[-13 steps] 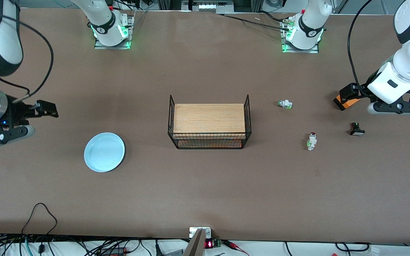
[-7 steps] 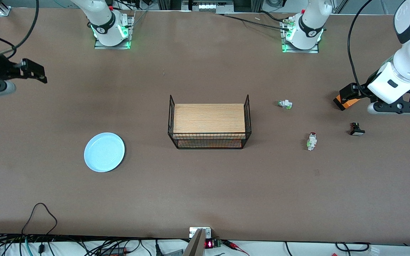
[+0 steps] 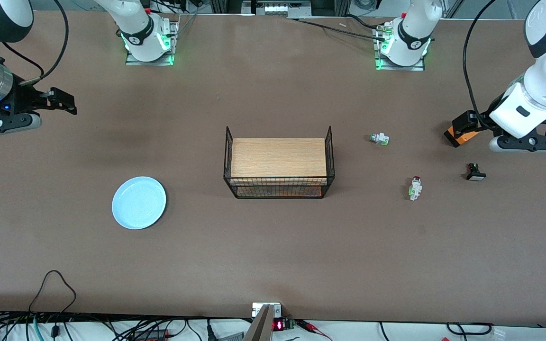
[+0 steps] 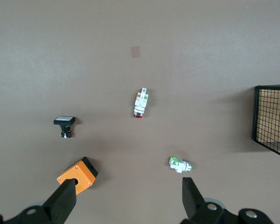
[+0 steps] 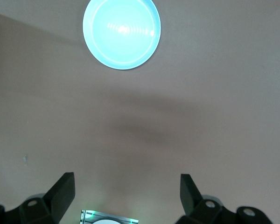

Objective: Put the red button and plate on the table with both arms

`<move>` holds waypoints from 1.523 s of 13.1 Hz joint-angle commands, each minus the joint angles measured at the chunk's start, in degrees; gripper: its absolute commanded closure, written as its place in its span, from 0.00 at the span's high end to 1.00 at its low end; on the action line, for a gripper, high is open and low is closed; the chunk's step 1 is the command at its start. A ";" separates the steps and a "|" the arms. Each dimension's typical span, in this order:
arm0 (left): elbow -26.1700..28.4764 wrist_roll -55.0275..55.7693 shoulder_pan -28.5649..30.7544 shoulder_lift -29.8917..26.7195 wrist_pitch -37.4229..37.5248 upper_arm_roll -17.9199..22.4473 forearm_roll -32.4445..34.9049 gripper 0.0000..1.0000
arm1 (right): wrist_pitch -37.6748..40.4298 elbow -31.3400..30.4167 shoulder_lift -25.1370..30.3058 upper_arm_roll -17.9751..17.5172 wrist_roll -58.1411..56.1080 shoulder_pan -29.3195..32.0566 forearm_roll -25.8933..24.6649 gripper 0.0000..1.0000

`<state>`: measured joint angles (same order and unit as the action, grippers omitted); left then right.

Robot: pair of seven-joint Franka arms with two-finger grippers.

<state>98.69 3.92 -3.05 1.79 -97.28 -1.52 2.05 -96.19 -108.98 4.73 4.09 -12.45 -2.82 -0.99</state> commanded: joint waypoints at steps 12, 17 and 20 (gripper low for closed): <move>-0.87 -4.80 -0.03 -0.73 0.69 -0.06 0.33 1.00 | 7.24 1.84 5.99 -2.77 0.84 1.58 -0.06 1.00; -0.78 -4.80 -0.03 -0.73 0.69 -0.06 0.33 1.00 | 2.79 6.47 2.85 -2.33 0.84 1.15 0.02 1.00; -0.78 -4.80 -0.03 -0.56 0.69 -0.06 0.33 1.00 | 4.34 13.70 -2.96 -2.24 -0.12 1.50 0.20 1.00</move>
<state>98.28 0.37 -3.06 1.72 -97.28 -1.54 2.05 -93.82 -101.09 6.44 1.97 -11.97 -1.63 -0.97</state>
